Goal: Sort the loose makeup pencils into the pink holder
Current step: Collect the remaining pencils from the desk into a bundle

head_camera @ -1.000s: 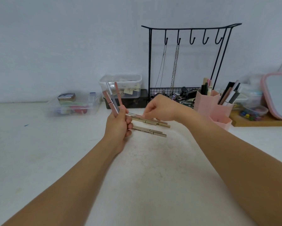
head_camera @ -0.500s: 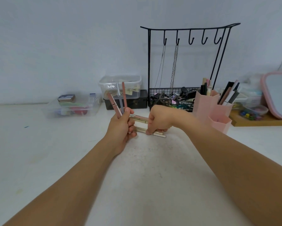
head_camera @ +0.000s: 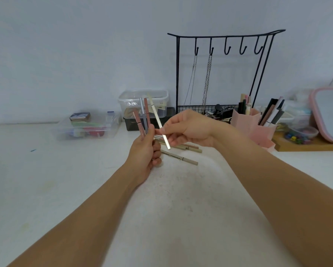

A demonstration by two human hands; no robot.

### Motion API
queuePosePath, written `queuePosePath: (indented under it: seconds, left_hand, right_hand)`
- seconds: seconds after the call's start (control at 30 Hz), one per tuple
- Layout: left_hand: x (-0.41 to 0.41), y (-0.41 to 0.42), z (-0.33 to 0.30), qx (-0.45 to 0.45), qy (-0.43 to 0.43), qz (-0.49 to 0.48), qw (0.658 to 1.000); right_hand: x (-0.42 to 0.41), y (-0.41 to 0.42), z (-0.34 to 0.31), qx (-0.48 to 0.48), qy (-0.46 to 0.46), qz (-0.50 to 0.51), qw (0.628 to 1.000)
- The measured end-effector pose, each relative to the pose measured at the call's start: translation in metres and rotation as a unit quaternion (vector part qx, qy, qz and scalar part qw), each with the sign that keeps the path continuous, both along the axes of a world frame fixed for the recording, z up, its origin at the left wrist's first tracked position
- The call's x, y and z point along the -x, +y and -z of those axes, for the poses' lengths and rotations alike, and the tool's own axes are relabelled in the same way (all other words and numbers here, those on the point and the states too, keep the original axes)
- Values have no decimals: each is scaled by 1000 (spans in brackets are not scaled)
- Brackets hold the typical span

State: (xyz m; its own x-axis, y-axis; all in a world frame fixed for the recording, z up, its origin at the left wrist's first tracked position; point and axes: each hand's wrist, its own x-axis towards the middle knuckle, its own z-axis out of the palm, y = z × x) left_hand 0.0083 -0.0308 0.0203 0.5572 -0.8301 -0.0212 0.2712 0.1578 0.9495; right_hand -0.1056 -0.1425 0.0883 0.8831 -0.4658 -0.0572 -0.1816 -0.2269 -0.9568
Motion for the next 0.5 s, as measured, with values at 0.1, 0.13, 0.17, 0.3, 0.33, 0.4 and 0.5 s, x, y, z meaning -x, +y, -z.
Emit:
queuePosePath:
  seconds: [0.1,0.13,0.17,0.3,0.33,0.4,0.5]
  left_hand:
    - [0,1,-2,1,-3,5,1000]
    - [0,1,-2,3,-6,7,1000]
    - [0,1,-2,6,-11,8,1000]
    - [0,2,0,17,-41,-6,999]
    - [0,2,0,14,-41,-9,999]
    - [-1,2,0,4,-36,-15,999]
    - [-1,1,0,-11,-40,-25,999]
  right_hand:
    - [-11,7,8,8,-23,21,999]
    - [-14,9,12,17,-26,28,999]
    - [-17,11,14,25,-26,34,999]
    - [-22,18,25,86,-11,47,995]
    - [-22,19,27,87,-13,52,995]
    - [-23,21,30,94,-20,69,993]
    - [-23,19,31,105,-24,80,991]
